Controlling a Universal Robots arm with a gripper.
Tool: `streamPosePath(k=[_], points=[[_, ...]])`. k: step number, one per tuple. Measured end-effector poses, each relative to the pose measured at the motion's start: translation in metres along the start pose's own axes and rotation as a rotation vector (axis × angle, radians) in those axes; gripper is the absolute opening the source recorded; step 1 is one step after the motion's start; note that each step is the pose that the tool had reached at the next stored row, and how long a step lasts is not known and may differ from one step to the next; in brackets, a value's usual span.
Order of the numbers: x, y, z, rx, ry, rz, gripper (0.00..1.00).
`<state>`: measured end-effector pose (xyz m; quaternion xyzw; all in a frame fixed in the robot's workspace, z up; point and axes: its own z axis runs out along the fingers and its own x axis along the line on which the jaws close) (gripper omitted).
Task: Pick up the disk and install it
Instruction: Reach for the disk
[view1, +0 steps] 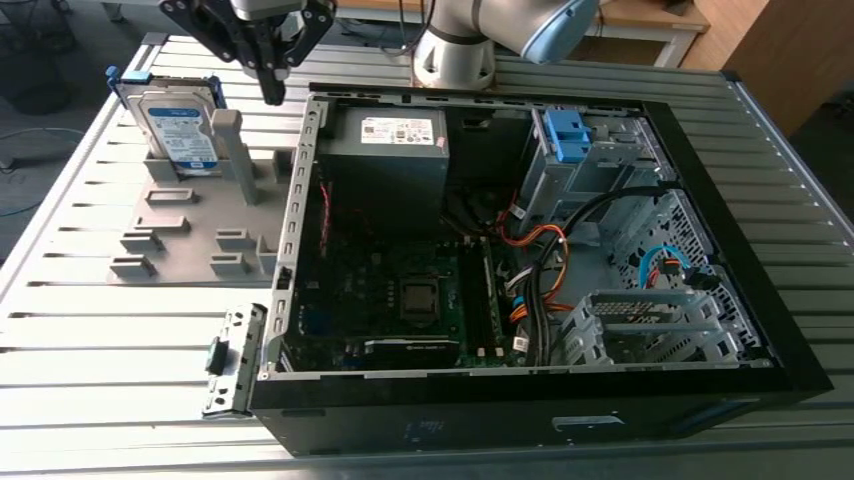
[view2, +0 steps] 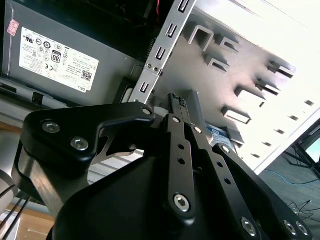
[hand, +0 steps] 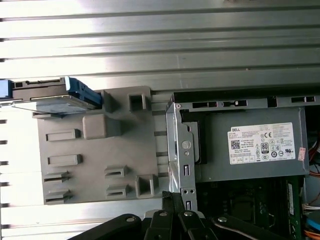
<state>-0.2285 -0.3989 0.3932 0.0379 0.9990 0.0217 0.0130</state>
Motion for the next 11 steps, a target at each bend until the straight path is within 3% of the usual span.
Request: streamPosePath(k=[11], points=[[0.0063, -0.0005, -0.0001, 0.0000, 0.0000, 0.000, 0.11]])
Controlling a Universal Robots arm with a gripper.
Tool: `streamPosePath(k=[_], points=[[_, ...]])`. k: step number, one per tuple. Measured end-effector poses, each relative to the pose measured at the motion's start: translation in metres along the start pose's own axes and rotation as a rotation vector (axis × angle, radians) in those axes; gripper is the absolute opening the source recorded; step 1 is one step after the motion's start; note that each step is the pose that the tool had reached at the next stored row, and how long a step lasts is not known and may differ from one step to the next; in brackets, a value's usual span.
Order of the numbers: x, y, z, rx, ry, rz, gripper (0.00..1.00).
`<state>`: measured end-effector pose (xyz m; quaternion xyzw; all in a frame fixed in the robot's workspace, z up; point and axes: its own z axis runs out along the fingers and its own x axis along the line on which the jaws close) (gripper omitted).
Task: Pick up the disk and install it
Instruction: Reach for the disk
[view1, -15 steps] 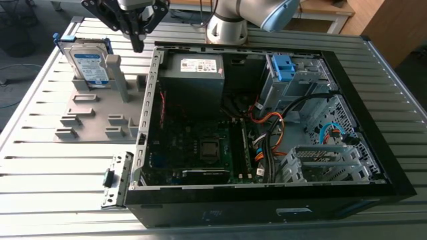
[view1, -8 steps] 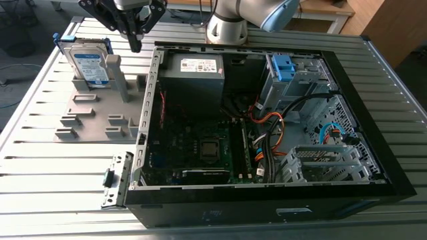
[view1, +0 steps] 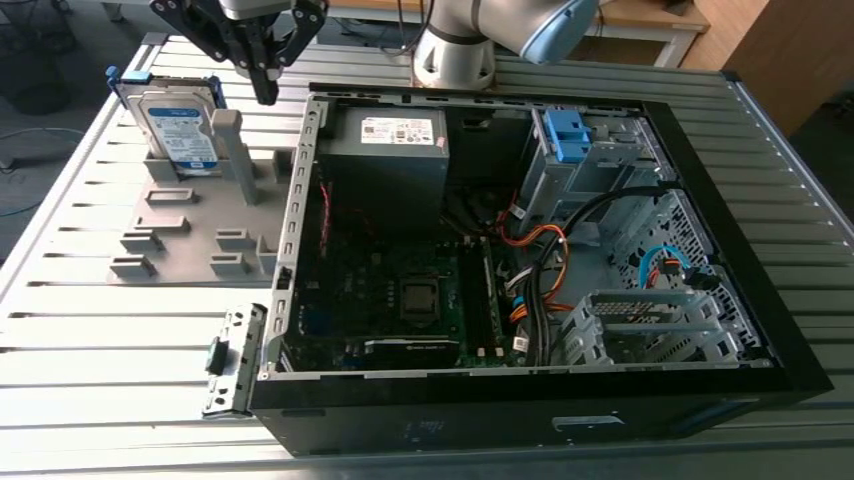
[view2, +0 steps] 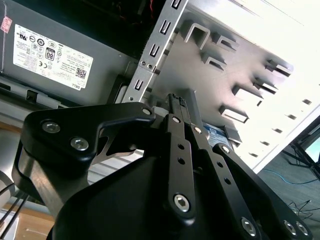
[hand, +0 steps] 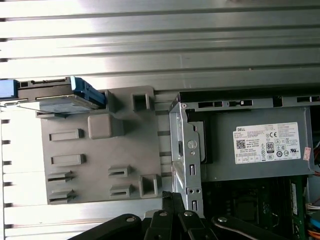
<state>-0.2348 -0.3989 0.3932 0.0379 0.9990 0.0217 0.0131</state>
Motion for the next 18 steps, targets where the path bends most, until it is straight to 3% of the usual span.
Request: streamPosePath(k=[18], points=[[0.0101, -0.0008, -0.0002, 0.0000, 0.0000, 0.000, 0.11]])
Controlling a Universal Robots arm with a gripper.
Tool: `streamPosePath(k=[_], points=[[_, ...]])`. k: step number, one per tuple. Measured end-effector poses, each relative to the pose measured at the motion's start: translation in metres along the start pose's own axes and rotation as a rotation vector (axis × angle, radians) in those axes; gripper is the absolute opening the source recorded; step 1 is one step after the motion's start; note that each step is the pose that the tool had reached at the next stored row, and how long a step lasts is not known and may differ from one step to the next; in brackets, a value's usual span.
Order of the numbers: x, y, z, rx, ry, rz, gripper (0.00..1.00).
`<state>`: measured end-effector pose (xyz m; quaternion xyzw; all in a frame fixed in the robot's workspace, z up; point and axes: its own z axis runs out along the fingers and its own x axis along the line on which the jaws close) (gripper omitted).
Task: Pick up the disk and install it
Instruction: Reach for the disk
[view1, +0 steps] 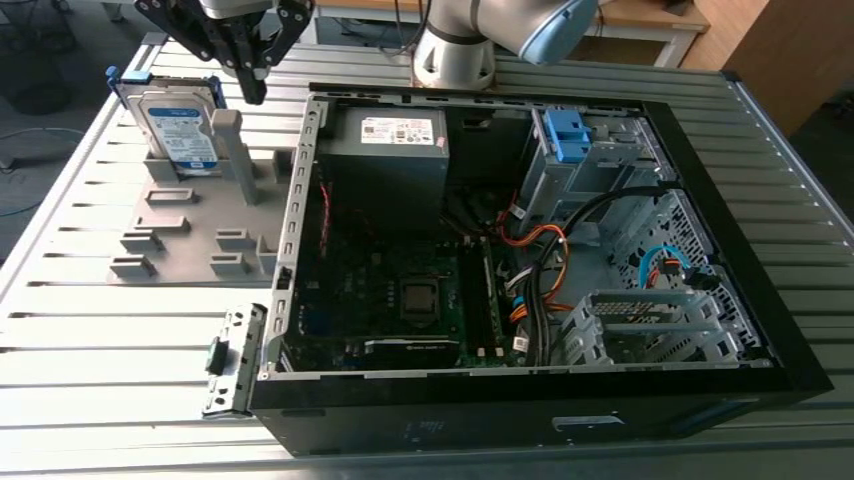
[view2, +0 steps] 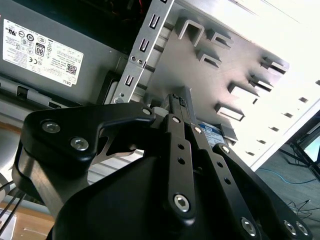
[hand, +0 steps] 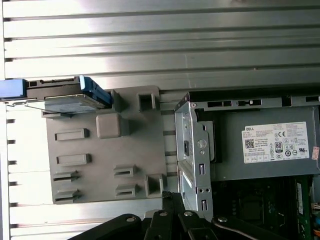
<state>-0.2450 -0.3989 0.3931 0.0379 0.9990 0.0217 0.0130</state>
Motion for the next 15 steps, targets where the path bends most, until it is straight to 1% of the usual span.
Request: streamPosePath(k=[15], points=[[0.0080, -0.0006, -0.0002, 0.0000, 0.0000, 0.000, 0.11]])
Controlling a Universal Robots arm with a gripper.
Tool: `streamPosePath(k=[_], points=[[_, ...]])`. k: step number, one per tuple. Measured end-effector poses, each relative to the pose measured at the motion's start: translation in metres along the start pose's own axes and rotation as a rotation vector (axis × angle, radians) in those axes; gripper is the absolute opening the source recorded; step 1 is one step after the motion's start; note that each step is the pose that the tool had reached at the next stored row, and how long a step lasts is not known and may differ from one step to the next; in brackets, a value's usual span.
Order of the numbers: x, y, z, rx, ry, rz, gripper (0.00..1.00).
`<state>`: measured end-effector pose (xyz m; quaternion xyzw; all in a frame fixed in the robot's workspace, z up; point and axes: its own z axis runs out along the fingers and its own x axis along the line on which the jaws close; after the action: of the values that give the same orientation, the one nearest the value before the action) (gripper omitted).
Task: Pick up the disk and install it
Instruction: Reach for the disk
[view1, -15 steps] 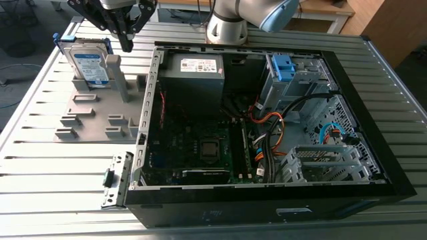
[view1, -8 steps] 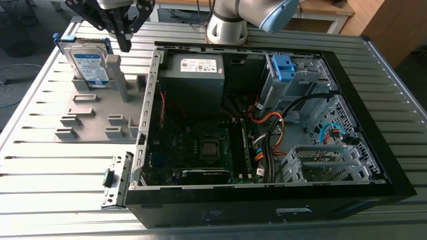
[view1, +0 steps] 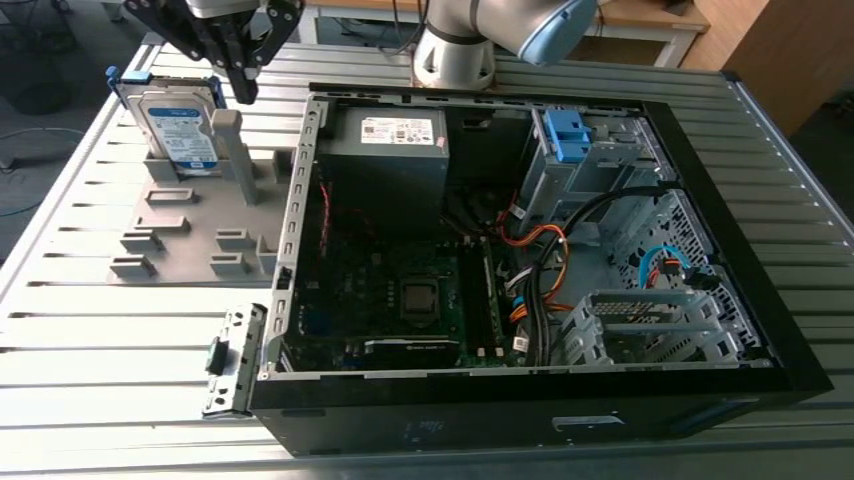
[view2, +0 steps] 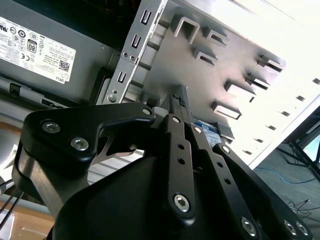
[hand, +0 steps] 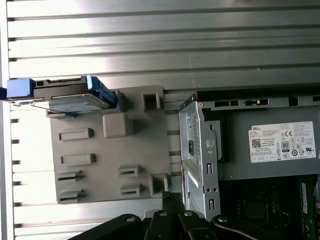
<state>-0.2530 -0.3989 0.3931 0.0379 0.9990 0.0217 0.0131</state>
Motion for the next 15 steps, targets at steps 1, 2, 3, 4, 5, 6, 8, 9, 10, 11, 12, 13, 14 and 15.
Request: streamPosePath(k=[1, 2, 3, 4, 5, 6, 8, 9, 10, 11, 12, 13, 14, 15], points=[[0.0007, 0.0000, 0.0000, 0.0000, 0.0000, 0.000, 0.11], [0.0014, -0.0001, -0.0001, 0.0000, 0.0001, 0.000, 0.11], [0.0020, -0.0002, 0.0000, 0.0000, 0.0000, 0.000, 0.11], [0.0026, -0.0002, 0.0000, 0.0000, 0.0000, 0.000, 0.11], [0.0032, -0.0002, -0.0001, 0.0000, 0.0000, 0.000, 0.11], [0.0038, -0.0003, -0.0001, -0.0001, -0.0001, 0.000, 0.11], [0.0050, -0.0004, -0.0001, 0.0000, 0.0000, 0.000, 0.11], [0.0056, -0.0004, -0.0001, 0.0000, 0.0000, 0.000, 0.11], [0.0063, -0.0005, -0.0001, 0.0000, 0.0000, 0.000, 0.11], [0.0069, -0.0005, -0.0001, 0.0000, 0.0000, 0.000, 0.11], [0.0075, -0.0006, -0.0002, 0.0000, 0.0000, 0.000, 0.11], [0.0081, -0.0006, -0.0002, 0.0000, -0.0001, 0.000, 0.11], [0.0087, -0.0007, -0.0002, 0.0000, 0.0000, 0.000, 0.11], [0.0092, -0.0007, -0.0002, 0.0000, 0.0000, 0.000, 0.11]])
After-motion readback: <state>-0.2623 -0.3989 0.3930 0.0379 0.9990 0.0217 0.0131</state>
